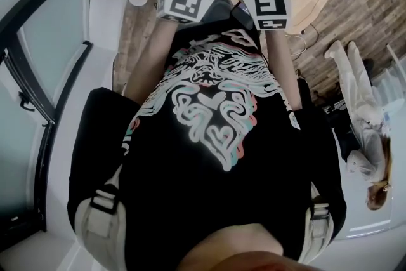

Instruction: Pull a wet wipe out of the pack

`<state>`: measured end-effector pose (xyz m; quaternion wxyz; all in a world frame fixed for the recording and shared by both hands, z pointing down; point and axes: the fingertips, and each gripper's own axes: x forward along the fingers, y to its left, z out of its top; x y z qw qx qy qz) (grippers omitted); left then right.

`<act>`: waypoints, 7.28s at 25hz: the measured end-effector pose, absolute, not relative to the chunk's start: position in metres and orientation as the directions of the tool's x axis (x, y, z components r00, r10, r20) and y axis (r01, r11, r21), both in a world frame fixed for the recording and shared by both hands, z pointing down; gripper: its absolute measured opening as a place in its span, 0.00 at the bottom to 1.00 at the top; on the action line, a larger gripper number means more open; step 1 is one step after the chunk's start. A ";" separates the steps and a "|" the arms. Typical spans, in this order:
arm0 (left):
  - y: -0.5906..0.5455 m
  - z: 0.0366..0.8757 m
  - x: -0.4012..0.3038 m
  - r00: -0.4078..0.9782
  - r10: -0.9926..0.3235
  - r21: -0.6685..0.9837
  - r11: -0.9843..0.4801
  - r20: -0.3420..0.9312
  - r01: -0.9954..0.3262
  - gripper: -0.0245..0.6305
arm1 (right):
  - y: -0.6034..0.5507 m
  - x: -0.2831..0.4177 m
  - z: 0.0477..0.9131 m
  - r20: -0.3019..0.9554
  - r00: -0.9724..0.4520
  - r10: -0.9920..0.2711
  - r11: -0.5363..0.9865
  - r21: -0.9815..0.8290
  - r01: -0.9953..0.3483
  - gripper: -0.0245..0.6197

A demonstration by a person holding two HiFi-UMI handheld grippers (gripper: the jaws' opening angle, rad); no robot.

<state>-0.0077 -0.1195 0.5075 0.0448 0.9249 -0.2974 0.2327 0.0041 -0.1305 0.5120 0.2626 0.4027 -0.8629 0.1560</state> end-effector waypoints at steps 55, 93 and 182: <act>-0.123 0.516 -0.009 0.699 -0.493 0.009 -0.814 0.518 -0.581 0.02 | -0.122 -0.002 0.503 0.553 -0.580 -0.599 0.642 -0.101 -0.760 0.05; -0.120 0.497 -0.010 0.699 -0.507 -0.035 -0.821 0.505 -0.570 0.02 | -0.116 0.002 0.478 0.524 -0.573 -0.630 0.634 -0.078 -0.769 0.05; -0.094 0.457 -0.018 0.713 -0.538 -0.116 -0.827 0.450 -0.550 0.02 | -0.092 0.026 0.430 0.463 -0.490 -0.739 0.538 -0.032 -0.842 0.05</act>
